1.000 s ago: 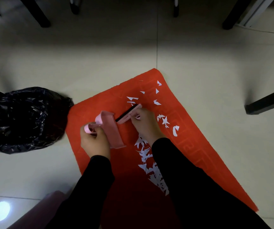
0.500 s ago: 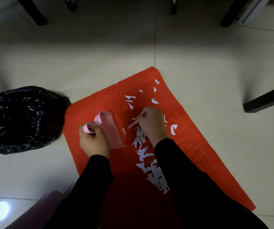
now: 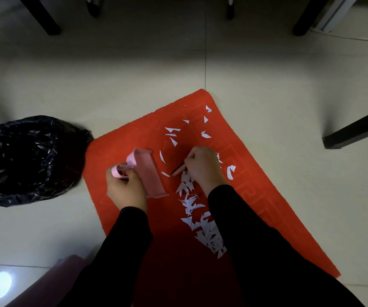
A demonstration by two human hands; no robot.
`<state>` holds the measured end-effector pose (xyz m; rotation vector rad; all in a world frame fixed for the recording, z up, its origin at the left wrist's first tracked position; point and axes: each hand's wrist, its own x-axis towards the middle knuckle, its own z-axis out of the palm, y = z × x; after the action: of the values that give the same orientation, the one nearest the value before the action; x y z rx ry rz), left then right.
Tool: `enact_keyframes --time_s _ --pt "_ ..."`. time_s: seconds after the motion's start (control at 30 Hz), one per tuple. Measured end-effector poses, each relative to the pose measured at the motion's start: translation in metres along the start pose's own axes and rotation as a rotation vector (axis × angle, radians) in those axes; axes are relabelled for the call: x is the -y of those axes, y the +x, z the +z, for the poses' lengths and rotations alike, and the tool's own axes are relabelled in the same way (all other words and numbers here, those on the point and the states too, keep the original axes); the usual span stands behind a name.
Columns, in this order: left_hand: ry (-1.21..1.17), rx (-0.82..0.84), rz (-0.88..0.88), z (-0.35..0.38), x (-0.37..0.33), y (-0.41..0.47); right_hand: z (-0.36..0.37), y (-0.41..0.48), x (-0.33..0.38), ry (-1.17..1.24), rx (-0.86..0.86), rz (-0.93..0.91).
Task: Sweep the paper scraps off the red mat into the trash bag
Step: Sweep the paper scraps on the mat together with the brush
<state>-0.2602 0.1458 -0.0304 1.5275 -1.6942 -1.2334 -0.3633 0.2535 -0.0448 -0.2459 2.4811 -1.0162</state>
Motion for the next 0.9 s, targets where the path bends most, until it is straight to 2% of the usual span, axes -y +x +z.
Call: enact_keyframes --time_s 0.43,0.63,0.9 --pt "0.0 -0.023 0.012 -0.007 0.004 0.013 0.027 0.003 0.018 0.056 0.095 -0.213" --pt "-0.001 -0.017 -0.001 -0.012 0.005 0.019 0.037 0.006 0.019 0.003 0.124 -0.181" --pt "-0.01 -0.003 -0.024 -0.012 0.001 0.01 0.012 0.0 0.018 -0.082 0.12 -0.056"
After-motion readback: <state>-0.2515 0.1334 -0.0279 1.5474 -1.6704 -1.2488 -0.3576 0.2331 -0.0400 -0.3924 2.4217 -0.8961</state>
